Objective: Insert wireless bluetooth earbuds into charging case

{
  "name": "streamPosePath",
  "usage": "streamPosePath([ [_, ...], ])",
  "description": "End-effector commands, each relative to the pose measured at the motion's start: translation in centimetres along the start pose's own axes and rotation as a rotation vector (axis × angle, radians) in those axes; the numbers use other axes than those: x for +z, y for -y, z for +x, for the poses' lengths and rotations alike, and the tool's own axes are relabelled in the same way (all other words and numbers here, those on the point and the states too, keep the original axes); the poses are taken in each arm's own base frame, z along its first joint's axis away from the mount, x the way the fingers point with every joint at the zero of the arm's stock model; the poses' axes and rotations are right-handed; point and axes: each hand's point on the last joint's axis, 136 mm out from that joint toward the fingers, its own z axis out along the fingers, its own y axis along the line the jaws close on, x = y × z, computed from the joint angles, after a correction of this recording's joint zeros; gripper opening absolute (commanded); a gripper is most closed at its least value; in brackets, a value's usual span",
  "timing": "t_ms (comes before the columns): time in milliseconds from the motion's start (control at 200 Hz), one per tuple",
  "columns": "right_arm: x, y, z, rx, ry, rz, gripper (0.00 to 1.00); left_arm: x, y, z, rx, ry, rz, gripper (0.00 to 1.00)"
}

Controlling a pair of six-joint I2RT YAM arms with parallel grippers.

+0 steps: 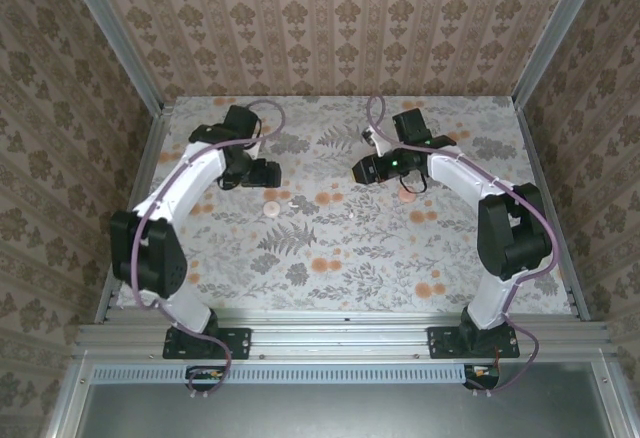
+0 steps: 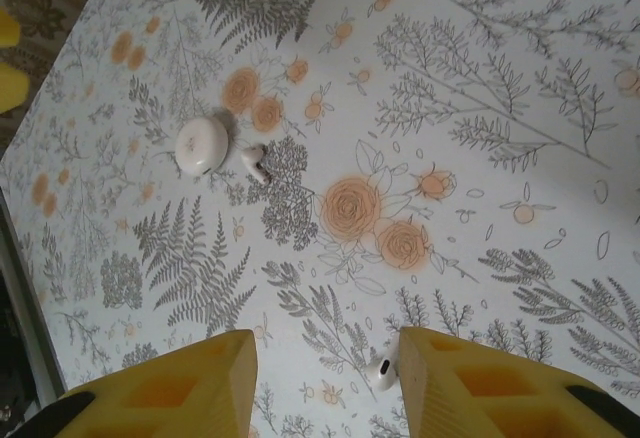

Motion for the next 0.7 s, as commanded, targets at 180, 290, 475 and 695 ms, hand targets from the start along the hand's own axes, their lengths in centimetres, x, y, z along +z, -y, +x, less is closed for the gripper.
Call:
streamPosePath([
  [180,-0.7,-1.0,1.6,0.024,0.023,-0.027,0.43,2.6,-0.4,2.2,0.109,-0.245,-0.098,0.83],
  [290,-0.3,-1.6,1.9,0.023,0.024,-0.056,0.43,3.9,-0.1,2.0,0.142,-0.284,-0.109,0.83],
  [475,0.1,-1.8,2.0,0.017,0.018,-0.069,0.44,6.1,0.1,2.1,0.155,-0.340,-0.112,0.78],
  [695,0.6,-1.9,2.7,0.028,0.012,-0.090,0.44,8.2,-0.2,2.4,0.164,-0.395,-0.130,0.71],
])
